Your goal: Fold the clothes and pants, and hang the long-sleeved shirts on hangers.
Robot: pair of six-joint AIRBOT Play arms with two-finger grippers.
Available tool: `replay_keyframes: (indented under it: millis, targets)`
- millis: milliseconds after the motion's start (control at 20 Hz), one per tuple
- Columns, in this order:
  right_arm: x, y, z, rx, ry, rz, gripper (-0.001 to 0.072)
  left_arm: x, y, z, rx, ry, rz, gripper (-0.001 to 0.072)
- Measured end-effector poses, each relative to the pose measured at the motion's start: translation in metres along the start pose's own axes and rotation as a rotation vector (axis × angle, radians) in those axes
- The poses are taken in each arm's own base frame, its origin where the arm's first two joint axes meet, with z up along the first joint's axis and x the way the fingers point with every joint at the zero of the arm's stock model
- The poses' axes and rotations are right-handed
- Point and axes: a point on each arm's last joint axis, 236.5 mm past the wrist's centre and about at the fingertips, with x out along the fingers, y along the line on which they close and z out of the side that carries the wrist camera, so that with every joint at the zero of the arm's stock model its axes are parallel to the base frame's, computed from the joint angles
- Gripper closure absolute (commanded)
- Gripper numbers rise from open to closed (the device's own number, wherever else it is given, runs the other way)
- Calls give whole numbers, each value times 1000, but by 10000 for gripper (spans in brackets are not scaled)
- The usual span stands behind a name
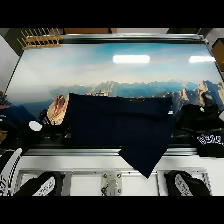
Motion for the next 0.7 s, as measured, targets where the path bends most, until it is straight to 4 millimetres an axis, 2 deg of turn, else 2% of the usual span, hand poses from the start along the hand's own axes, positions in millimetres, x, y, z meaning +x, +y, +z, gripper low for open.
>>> replay_keyframes:
  millis: [150, 300, 450, 700]
  targets:
    - [37, -2, -49, 79, 156, 52, 114, 1, 0, -7, 51, 21, 21, 701]
    - [61, -1, -82, 141, 245, 85, 114, 2, 1, -10, 75, 32, 30, 701]
    - [77, -3, -90, 181, 244, 92, 114, 2, 1, -11, 81, 36, 34, 701]
    - [95, -5, -71, 225, 156, 104, 116, 2, 2, -11, 86, 36, 38, 701]
